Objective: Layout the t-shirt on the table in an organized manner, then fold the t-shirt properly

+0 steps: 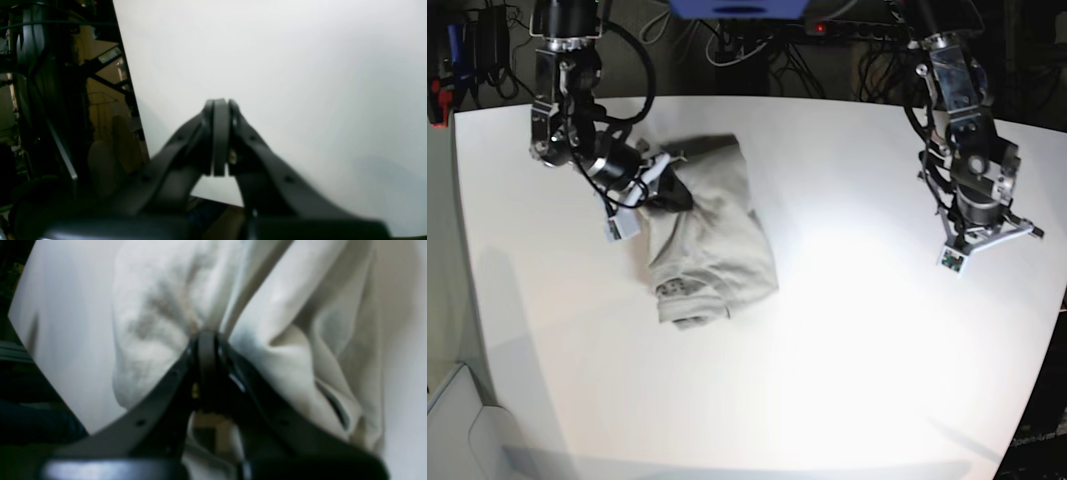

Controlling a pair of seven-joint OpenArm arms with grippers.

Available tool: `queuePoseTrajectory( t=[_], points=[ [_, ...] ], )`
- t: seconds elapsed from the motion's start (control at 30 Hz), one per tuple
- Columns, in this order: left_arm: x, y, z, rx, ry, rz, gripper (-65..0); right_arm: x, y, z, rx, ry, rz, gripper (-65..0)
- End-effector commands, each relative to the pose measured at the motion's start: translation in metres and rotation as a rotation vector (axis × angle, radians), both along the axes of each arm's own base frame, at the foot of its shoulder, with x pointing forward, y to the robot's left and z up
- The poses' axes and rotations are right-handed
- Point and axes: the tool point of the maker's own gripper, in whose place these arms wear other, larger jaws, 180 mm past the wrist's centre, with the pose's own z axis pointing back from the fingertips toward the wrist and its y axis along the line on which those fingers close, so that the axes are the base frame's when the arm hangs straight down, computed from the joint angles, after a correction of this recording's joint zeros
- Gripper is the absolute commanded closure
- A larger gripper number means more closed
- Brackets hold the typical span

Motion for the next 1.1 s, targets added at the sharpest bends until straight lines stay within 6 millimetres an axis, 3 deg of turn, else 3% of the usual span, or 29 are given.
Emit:
queuePoseTrajectory(
  t=[0.0,0.1,0.3,0.37,0.53,0.6,0.73,0.83,1.0,1.07],
  points=[
    [0.01,0.0,0.015,0.007,-0.053,-0.006,-0.1,-0.013,0.003,-0.009,-0.042,0.038,0.046,0.0],
    [0.011,-0.004,0.012,-0.003,-0.049,-0.013,-0.1,-0.01,0.004,0.002,-0.048,0.001,0.05,0.0],
    [0.027,-0.043,0.01,-0.185,-0.111,-0.035,-0.1,0.001,0.001,0.041,-0.082,-0.125,0.057,0.0],
    [0.032,-0.058,0.008,-0.239,-0.122,-0.04,-0.1,0.007,-0.001,0.064,-0.101,-0.198,0.056,0.0],
    [0.043,-0.09,-0.011,-0.353,-0.089,-0.035,0.0,0.01,-0.014,0.103,-0.174,-0.322,0.069,0.0],
    [0.047,-0.099,-0.024,-0.381,-0.055,-0.044,0.0,0.015,-0.034,0.103,-0.202,-0.322,0.03,0.0],
    [0.06,-0.116,-0.048,-0.447,-0.037,-0.086,0.0,0.024,-0.091,0.083,-0.24,-0.252,-0.11,0.0],
    [0.07,-0.131,-0.063,-0.495,-0.024,-0.118,0.0,0.022,-0.121,0.063,-0.26,-0.183,-0.157,0.0],
    [0.09,-0.158,-0.086,-0.585,0.009,-0.164,0.0,0.01,-0.129,0.04,-0.257,-0.111,-0.162,0.0],
    [0.097,-0.167,-0.092,-0.615,0.015,-0.181,0.0,0.004,-0.117,0.034,-0.238,-0.096,-0.149,0.0]
  ],
)
